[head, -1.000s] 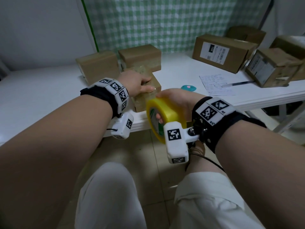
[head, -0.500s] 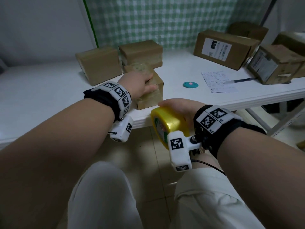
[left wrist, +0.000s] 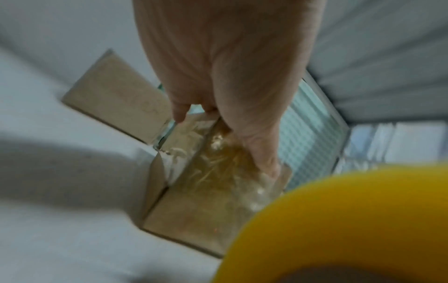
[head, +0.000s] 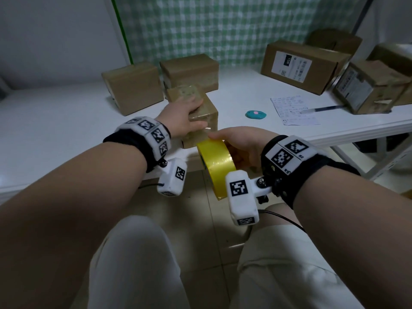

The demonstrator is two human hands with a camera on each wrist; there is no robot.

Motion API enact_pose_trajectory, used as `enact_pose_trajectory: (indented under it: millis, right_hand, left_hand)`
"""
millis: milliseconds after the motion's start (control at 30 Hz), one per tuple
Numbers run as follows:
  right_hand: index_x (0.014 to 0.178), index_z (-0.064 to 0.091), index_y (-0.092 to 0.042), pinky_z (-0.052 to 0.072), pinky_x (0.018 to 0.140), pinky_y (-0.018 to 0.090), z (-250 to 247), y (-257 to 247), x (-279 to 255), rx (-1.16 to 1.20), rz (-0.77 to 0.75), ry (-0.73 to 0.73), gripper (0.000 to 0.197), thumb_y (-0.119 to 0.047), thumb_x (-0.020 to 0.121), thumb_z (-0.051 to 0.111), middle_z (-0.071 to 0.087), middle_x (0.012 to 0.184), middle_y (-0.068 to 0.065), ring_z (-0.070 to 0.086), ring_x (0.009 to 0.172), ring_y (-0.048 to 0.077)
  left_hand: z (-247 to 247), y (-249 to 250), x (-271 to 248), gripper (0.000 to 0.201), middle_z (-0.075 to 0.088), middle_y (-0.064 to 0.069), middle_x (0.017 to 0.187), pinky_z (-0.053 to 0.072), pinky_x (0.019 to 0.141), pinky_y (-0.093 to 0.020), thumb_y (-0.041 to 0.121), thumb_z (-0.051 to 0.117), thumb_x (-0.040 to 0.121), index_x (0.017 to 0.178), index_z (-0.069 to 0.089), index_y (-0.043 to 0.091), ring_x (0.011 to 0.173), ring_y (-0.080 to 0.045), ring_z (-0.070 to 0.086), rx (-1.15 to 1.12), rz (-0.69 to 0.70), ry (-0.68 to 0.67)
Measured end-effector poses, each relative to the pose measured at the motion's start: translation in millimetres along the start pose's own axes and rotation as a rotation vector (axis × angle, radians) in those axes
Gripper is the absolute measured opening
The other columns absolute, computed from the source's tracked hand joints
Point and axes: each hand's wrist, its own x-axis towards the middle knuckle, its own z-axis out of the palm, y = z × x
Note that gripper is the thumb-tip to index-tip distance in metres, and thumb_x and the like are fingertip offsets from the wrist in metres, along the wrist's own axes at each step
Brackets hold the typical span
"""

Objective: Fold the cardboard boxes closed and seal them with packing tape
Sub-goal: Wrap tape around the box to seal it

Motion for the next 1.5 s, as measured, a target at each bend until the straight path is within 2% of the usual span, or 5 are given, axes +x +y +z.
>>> enact_pose_trajectory:
  millis: [133, 300, 533, 967, 1500]
  right_hand:
    - [0.083, 0.054, -0.012, 0.046, 0.072, 0.032, -2.9, 0.2, -0.2, -0.076, 0.005, -0.014, 0.031, -0.041, 0.094, 0.051, 0.056, 0.078, 0.007, 0.053, 0.072, 0.022]
    - [0.09, 0.054, -0.011, 0.044, 0.066, 0.029, 5.5, -0.9, 1.3, -0.092, -0.004, -0.068, 0.032, -0.041, 0.096, 0.046, 0.054, 0.077, 0.007, 0.052, 0.07, 0.021]
    - [0.085, 0.054, -0.01, 0.042, 0.064, 0.028, 8.4, 2.7, 4.1, -0.048, -0.062, -0.122, 0.036, -0.043, 0.097, 0.043, 0.053, 0.074, 0.007, 0.049, 0.063, 0.018]
    - [0.113, 0.066, -0.006, 0.047, 0.09, 0.032, -49.8, 0.2, 67.1, -0.369, -0.259, 0.624, 0.031, -0.012, 0.09, 0.047, 0.065, 0.117, 0.014, 0.06, 0.108, 0.032]
    - [0.129, 0.044, -0.004, 0.031, 0.102, 0.039, -62.1, 7.8, 122.4, -0.825, -0.129, 0.656, 0.036, -0.012, 0.095, 0.039, 0.039, 0.136, 0.022, 0.035, 0.127, 0.036]
  left_hand:
    - [-5.9, -2.0, -28.8, 0.039, 0.063, 0.0, 0.092, 0.039, 0.077, -0.032, 0.056, 0.052, 0.086, 0.087, 0.065, 0.019, 0.092, -0.019, 0.054, -0.213, -0.183, 0.397]
    - [-5.3, 13.3, -59.3, 0.04, 0.062, -0.008, 0.057, 0.051, 0.046, -0.024, 0.048, 0.048, 0.094, 0.081, 0.053, 0.01, 0.046, -0.018, 0.06, -0.761, -0.508, -0.131]
    - [-4.2, 34.3, -71.2, 0.02, 0.069, -0.013, 0.085, 0.056, 0.082, -0.042, 0.021, 0.051, 0.096, 0.088, 0.057, 0.003, 0.077, -0.022, 0.069, -1.4, -0.681, -0.332]
    - [-8.5, 35.9, -59.1, 0.014, 0.06, -0.007, 0.051, 0.055, 0.045, -0.032, 0.0, 0.048, 0.092, 0.08, 0.053, 0.005, 0.041, -0.016, 0.061, -1.377, -0.807, -0.149]
    - [-7.4, 31.1, -52.6, 0.013, 0.061, -0.011, 0.076, 0.058, 0.061, -0.036, 0.002, 0.043, 0.092, 0.098, 0.054, 0.006, 0.067, -0.022, 0.063, -1.415, -0.796, -0.214]
